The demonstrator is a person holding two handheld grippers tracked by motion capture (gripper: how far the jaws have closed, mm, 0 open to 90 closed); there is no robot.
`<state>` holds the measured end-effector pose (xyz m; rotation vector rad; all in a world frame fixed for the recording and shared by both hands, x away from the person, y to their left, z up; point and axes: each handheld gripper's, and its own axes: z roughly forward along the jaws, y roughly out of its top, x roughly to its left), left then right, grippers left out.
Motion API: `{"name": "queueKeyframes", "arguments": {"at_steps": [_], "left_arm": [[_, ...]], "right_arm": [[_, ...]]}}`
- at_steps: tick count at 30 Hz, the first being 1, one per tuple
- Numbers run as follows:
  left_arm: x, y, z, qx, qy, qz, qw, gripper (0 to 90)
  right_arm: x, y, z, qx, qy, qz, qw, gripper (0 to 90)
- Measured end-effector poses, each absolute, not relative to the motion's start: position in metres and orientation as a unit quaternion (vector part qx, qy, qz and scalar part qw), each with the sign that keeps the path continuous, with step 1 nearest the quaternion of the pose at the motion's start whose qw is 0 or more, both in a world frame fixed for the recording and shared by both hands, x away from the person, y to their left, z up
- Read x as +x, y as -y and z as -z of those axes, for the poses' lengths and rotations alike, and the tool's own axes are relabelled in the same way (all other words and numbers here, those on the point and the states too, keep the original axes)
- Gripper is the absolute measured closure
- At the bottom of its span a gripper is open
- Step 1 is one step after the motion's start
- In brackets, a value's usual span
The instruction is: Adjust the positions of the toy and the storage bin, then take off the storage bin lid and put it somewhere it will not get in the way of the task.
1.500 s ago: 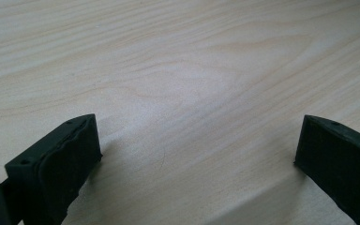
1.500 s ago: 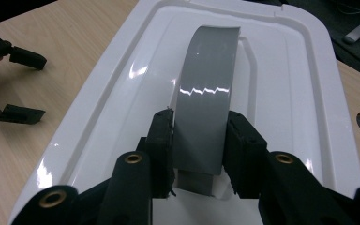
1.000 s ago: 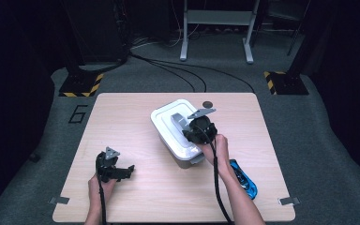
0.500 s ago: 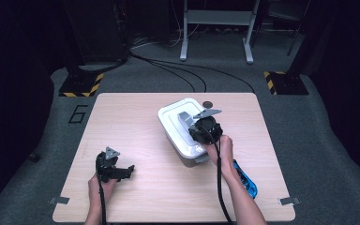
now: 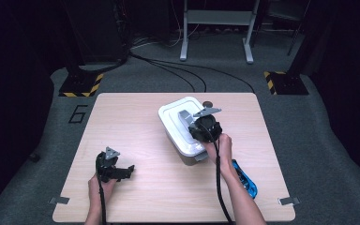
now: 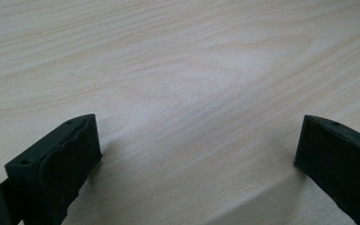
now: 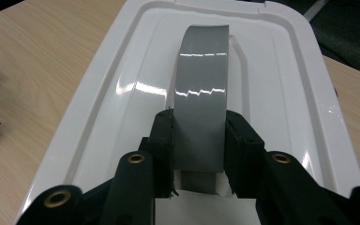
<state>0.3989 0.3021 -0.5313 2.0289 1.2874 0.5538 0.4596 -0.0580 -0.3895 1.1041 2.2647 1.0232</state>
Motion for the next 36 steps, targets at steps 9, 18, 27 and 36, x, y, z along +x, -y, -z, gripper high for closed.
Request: {"name": "queueKeyframes", "arguments": {"at_steps": [9, 18, 27, 36], "left_arm": [[0.399, -0.302, 0.531, 0.776, -0.493, -0.212, 0.331, 0.2], [0.399, -0.302, 0.531, 0.776, -0.492, -0.212, 0.331, 0.2], [0.399, -0.303, 0.531, 0.778, -0.491, -0.211, 0.330, 0.2], [0.399, -0.302, 0.531, 0.775, -0.495, -0.209, 0.332, 0.2]], "right_arm": [[0.455, 0.054, 0.385, 0.396, -0.808, -0.381, 0.213, 67.5], [0.452, 0.064, 0.370, 0.386, -0.798, -0.403, 0.228, 67.5], [0.451, 0.077, 0.357, 0.391, -0.786, -0.417, 0.237, 67.5], [0.453, 0.097, 0.343, 0.404, -0.771, -0.422, 0.254, 67.5]]}}
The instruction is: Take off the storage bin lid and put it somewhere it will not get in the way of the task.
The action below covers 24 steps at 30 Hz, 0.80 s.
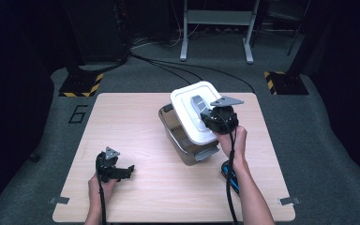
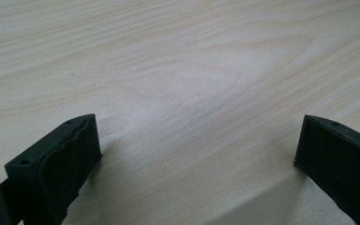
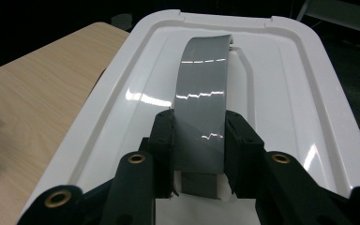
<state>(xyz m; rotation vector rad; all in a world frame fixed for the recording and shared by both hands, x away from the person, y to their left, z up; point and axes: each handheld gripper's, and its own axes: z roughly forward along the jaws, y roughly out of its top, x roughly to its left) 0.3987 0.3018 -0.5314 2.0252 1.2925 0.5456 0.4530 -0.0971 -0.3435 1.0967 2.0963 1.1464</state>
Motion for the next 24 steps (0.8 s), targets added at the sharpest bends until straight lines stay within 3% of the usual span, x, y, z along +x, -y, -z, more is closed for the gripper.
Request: {"name": "queueKeyframes", "arguments": {"at_steps": [24], "left_arm": [[0.399, -0.302, 0.531, 0.778, -0.491, -0.211, 0.330, 0.2]], "right_arm": [[0.454, 0.159, 0.323, 0.449, -0.730, -0.423, 0.295, 67.6]]}}
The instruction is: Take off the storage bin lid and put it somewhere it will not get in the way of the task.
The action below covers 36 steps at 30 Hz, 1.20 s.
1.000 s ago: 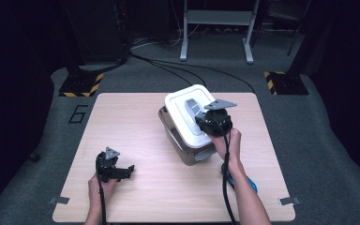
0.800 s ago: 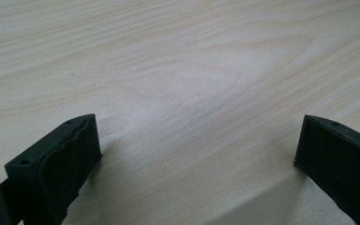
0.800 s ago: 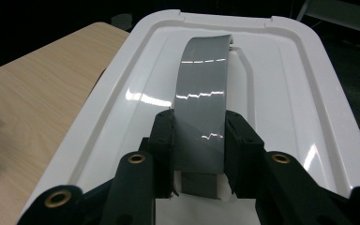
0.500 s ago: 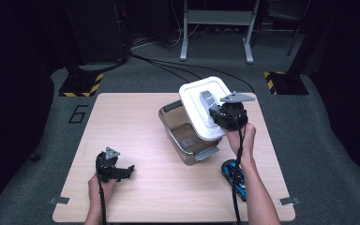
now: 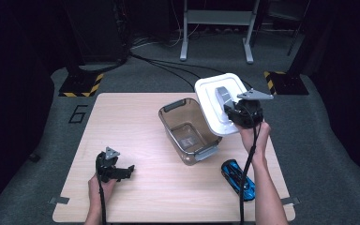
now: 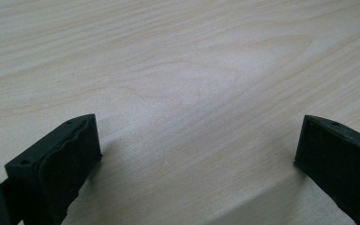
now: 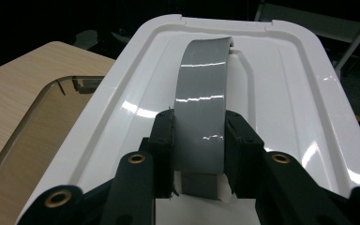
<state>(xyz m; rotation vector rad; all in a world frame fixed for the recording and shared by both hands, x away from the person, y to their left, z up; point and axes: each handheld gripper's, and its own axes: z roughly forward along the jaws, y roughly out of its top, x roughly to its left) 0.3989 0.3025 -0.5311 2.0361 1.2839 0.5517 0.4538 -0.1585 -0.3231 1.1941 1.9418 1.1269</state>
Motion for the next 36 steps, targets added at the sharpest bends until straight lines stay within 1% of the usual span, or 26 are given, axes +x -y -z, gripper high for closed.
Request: {"name": "queueKeyframes", "arguments": {"at_steps": [18, 36], "left_arm": [[0.399, -0.302, 0.531, 0.776, -0.493, -0.212, 0.331, 0.2], [0.399, -0.302, 0.531, 0.776, -0.493, -0.212, 0.332, 0.2]], "right_arm": [[0.456, 0.200, 0.328, 0.487, -0.709, -0.402, 0.315, 67.6], [0.476, 0.219, 0.366, 0.518, -0.707, -0.376, 0.300, 67.7]]}}
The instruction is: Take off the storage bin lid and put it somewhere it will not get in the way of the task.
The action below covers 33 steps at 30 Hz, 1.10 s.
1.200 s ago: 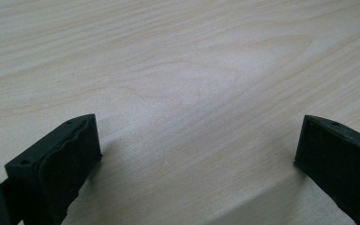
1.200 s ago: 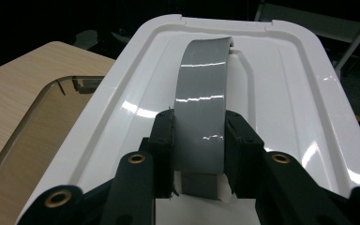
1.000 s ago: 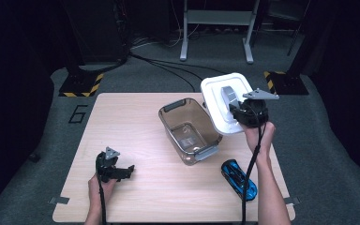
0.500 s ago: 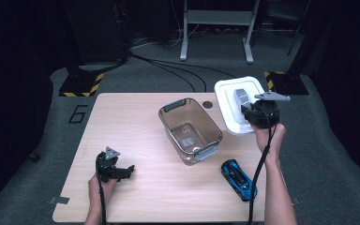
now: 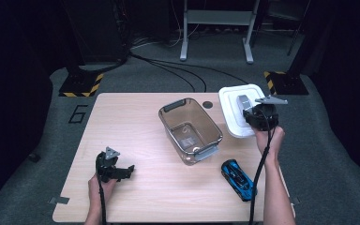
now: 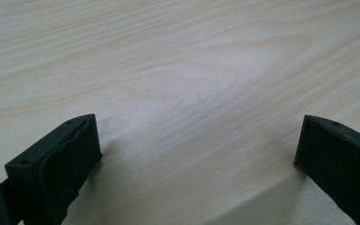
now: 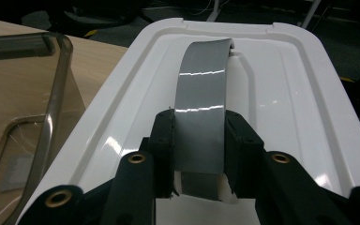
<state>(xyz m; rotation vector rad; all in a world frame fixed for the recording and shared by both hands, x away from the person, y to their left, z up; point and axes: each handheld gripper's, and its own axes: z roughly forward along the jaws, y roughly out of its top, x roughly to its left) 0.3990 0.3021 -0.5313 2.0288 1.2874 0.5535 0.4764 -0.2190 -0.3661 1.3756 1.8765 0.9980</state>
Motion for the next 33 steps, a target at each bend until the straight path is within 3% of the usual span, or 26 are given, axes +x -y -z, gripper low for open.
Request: {"name": "queueKeyframes", "arguments": {"at_steps": [21, 33], "left_arm": [[0.399, -0.302, 0.531, 0.776, -0.493, -0.212, 0.332, 0.2], [0.399, -0.302, 0.531, 0.776, -0.493, -0.212, 0.332, 0.3]], "right_arm": [[0.504, 0.225, 0.448, 0.551, -0.726, -0.323, 0.255, 67.7], [0.512, 0.228, 0.477, 0.571, -0.720, -0.311, 0.242, 67.5]]}}
